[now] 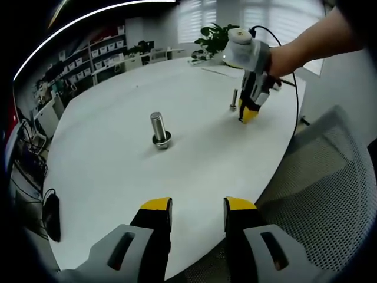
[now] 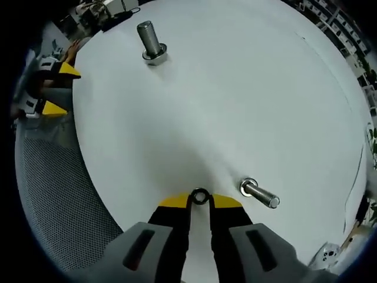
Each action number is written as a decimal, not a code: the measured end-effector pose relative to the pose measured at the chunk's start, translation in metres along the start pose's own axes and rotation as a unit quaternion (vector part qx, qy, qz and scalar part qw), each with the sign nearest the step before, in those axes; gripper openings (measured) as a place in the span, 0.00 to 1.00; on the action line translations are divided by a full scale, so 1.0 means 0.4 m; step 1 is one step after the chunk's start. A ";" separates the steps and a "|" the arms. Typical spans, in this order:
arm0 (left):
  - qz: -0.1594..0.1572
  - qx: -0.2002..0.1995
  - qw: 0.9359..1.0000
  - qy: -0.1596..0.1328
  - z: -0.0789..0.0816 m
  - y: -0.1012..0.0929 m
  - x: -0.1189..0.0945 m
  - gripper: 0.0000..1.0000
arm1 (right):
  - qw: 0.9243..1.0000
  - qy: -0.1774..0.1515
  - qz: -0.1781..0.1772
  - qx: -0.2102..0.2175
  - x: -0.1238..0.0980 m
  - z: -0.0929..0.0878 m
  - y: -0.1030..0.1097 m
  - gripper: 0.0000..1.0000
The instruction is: Place the washer onto the threaded stud by aligning its center hole with the stud, sliding it down to the base, and recovering from edge contact or off-axis alignment until the washer reaches the visible bottom stop.
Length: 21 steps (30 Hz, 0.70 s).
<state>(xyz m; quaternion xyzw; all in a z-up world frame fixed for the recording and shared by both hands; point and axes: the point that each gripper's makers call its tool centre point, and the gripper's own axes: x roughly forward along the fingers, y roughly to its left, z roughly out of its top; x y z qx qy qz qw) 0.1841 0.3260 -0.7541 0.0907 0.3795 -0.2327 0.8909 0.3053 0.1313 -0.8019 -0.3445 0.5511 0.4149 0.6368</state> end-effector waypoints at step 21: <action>-0.002 0.001 1.000 -0.006 0.005 -0.002 -0.003 0.33 | 0.998 -0.052 -0.017 0.032 -0.069 0.015 -0.037 0.13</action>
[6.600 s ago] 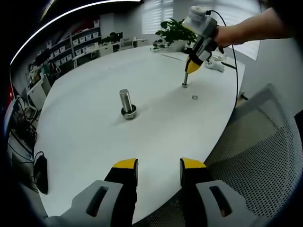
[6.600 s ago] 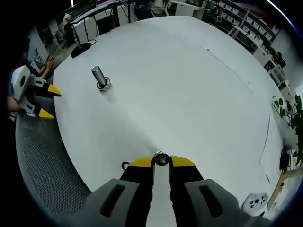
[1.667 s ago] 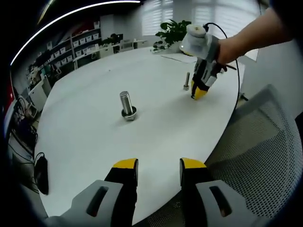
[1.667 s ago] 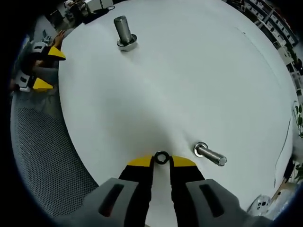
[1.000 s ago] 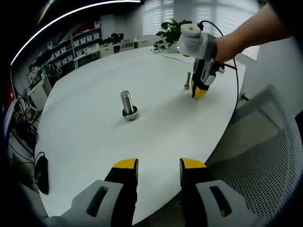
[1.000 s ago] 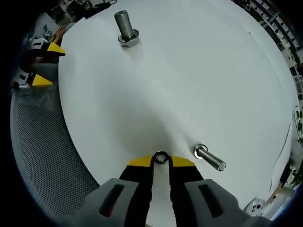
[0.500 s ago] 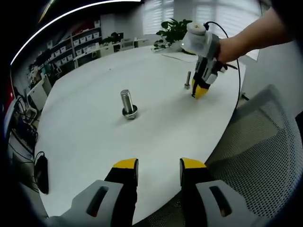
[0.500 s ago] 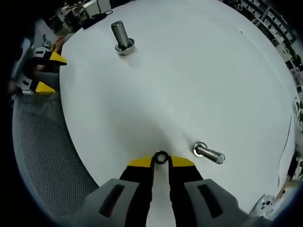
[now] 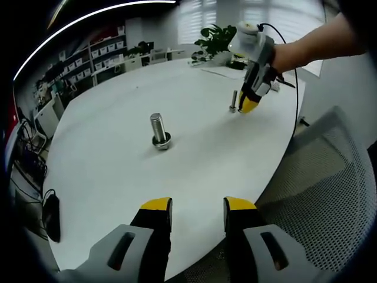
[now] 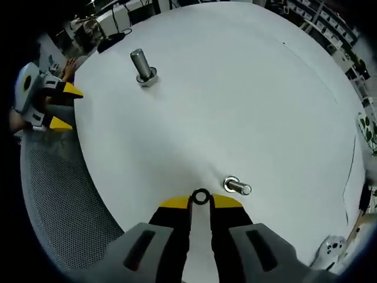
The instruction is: Place the washer onto the threaded stud by aligning its center hole with the stud, sliding it down to the base, and recovering from edge contact or off-axis alignment until the washer reaches the visible bottom stop.
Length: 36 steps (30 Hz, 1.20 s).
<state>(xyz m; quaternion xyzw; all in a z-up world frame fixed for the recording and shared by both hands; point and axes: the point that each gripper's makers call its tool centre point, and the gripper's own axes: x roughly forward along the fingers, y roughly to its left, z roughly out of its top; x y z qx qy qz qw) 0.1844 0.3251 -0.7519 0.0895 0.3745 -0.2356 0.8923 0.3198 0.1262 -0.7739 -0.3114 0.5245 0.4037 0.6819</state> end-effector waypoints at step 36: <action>-0.001 0.000 1.000 -0.001 0.000 -0.001 0.000 0.33 | 0.997 -0.036 -0.052 -0.037 -0.078 0.045 -0.074 0.14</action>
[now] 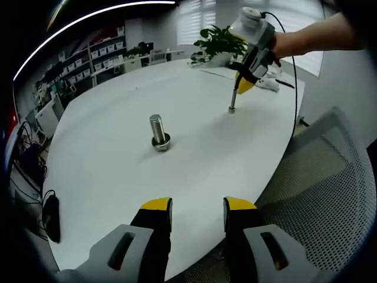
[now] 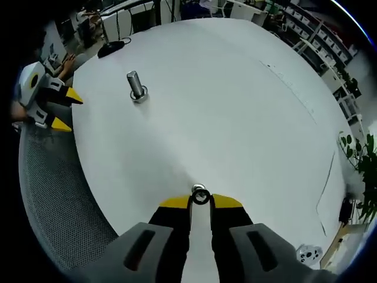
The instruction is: Place the washer onto the threaded stud by aligning its center hole with the stud, sliding it down to the base, and recovering from edge contact or off-axis alignment until the washer reaches the visible bottom stop.
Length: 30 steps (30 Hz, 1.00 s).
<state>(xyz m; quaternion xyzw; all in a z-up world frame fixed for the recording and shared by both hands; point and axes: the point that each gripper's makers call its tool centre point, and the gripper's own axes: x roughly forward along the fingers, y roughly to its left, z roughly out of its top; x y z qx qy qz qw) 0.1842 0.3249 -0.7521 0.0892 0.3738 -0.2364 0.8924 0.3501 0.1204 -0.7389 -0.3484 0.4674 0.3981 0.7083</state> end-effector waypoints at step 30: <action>-0.003 -0.001 1.000 0.009 -0.009 -0.003 0.003 0.33 | 0.999 0.024 0.017 0.012 0.099 -0.028 0.010 0.14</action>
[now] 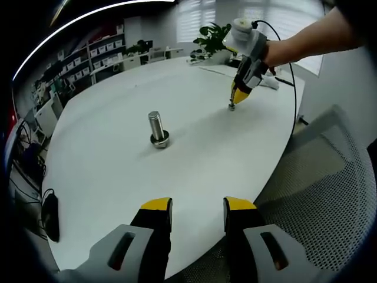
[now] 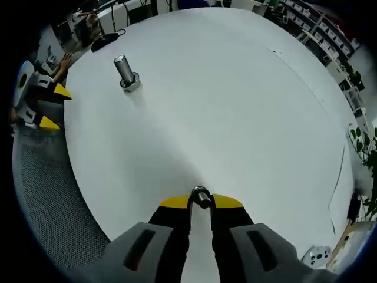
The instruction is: Place the washer onto the threaded stud by aligning its center hole with the stud, sliding it down to the base, and recovering from edge contact or off-axis alignment until the washer reaches the visible bottom stop.
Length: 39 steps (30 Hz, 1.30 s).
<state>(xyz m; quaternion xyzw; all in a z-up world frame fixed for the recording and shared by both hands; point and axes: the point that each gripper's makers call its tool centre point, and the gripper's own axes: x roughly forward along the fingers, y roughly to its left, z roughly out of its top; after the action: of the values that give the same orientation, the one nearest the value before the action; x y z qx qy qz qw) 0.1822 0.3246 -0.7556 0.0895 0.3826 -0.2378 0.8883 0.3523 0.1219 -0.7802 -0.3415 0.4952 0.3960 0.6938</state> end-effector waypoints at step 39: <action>-0.003 0.003 1.000 -0.009 0.009 -0.004 -0.004 0.33 | 0.996 -0.060 -0.038 0.052 -0.035 -0.033 0.003 0.25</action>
<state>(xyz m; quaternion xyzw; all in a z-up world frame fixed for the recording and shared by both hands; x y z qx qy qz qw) 0.1826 0.3224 -0.7519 0.0892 0.3737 -0.2426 0.8908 0.3430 0.1079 -0.7708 -0.2986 0.4592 0.3631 0.7537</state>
